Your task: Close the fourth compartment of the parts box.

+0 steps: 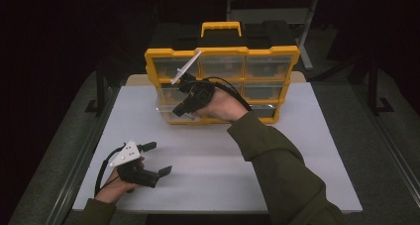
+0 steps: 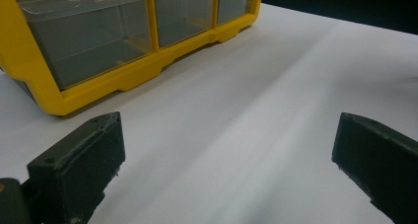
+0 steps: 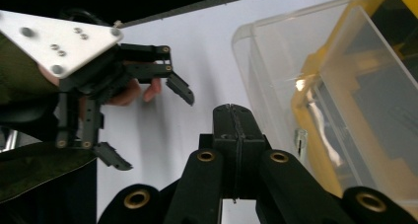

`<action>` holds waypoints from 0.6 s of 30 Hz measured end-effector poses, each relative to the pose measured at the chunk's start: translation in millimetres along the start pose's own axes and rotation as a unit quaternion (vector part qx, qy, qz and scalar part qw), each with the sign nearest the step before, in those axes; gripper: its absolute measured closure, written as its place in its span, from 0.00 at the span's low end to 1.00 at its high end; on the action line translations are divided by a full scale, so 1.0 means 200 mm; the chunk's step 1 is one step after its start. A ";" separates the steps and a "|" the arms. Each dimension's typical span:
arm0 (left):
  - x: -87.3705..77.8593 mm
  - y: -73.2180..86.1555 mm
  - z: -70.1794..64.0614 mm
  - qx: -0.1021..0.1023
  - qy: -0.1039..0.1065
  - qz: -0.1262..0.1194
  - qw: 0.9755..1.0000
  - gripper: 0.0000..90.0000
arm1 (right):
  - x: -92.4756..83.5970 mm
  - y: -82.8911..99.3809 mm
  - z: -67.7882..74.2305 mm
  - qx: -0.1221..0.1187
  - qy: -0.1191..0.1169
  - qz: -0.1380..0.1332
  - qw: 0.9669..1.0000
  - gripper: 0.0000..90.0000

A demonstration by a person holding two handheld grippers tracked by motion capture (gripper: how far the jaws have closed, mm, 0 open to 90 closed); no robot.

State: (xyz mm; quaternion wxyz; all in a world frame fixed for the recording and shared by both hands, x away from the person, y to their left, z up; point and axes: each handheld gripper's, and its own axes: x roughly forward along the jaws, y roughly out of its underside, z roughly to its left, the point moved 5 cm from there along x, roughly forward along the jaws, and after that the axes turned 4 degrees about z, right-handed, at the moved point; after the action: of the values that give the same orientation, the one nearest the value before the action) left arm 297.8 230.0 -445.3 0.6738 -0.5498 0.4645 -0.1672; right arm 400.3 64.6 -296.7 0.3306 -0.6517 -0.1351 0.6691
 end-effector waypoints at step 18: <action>0.00 0.00 0.00 -0.003 0.001 0.000 1.000 0.00 | 0.02 0.00 -0.06 0.007 0.014 -0.001 1.000 1.00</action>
State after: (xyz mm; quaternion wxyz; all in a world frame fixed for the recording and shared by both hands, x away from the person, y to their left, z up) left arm 297.4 229.7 -446.0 0.6721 -0.5514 0.4654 -0.1664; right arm 410.9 63.3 -301.2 0.3375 -0.6583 -0.1264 0.6609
